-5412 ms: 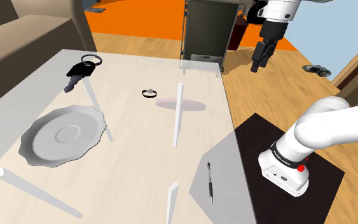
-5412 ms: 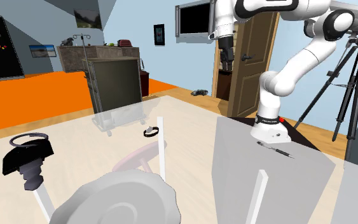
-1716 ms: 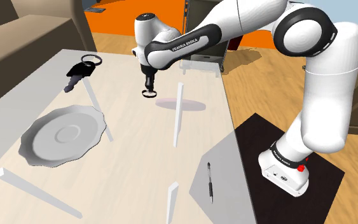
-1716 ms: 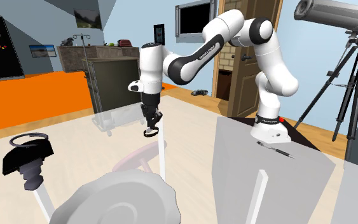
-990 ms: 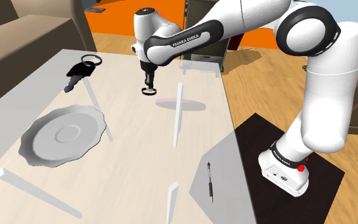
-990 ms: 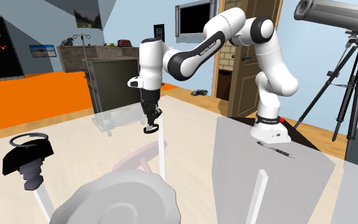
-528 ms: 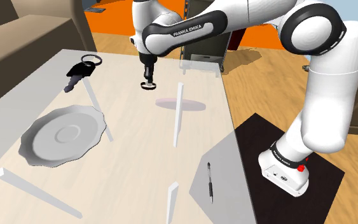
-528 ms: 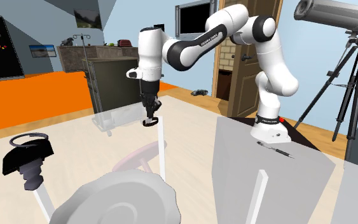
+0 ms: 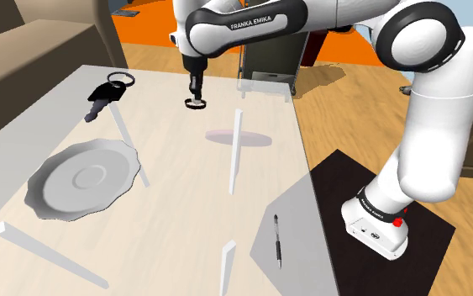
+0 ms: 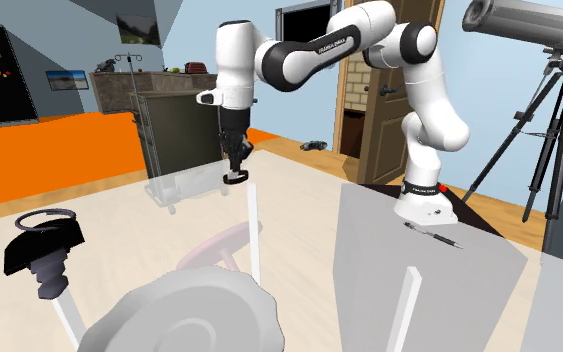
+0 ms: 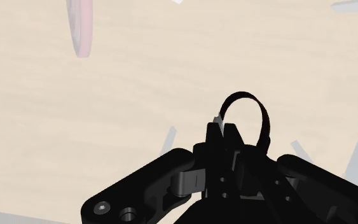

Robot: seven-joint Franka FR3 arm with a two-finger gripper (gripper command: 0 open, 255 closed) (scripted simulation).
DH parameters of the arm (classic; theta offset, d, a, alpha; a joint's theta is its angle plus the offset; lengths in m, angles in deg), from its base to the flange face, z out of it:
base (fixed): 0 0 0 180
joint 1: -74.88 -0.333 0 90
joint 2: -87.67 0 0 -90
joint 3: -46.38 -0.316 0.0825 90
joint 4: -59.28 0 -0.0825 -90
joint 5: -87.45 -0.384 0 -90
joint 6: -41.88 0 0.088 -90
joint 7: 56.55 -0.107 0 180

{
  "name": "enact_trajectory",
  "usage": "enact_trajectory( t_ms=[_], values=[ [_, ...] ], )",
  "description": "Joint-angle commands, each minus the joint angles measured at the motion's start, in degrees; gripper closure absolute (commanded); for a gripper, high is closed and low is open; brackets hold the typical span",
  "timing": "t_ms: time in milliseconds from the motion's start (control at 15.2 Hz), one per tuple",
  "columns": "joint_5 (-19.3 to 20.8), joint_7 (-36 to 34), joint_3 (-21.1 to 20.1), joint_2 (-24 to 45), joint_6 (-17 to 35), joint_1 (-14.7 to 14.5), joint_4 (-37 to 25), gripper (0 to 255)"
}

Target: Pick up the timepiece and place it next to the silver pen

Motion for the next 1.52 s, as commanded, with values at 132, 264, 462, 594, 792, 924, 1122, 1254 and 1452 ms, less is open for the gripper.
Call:
enact_trajectory(
  t_ms=[132, 264, 462, 594, 792, 924, 1122, 1254, 1452],
  values=[
    [-0.77, -0.71, -0.56, -4.97, 0.89, 0.11, 5.88, 255],
    [-1.50, -1.54, -1.07, -9.48, 2.74, 0.10, 12.22, 255],
    [-2.76, -2.67, -1.86, -15.88, 4.91, -0.14, 20.73, 255],
    [-3.71, -3.37, -2.39, -19.99, 6.01, -0.46, 25.88, 255],
    [-5.32, -4.36, -3.19, -26.02, 7.19, -1.18, 32.97, 255],
    [-6.50, -5.01, -3.75, -29.98, 7.66, -1.83, 37.31, 255],
    [-8.43, -6.02, -4.61, -35.88, 7.91, -3.09, 43.33, 255],
    [-9.81, -6.74, -5.20, -39.79, 7.76, -4.13, 47.01, 255],
    [-11.99, -7.98, -6.13, -45.65, 7.07, -6.01, 52.08, 255]
  ],
)
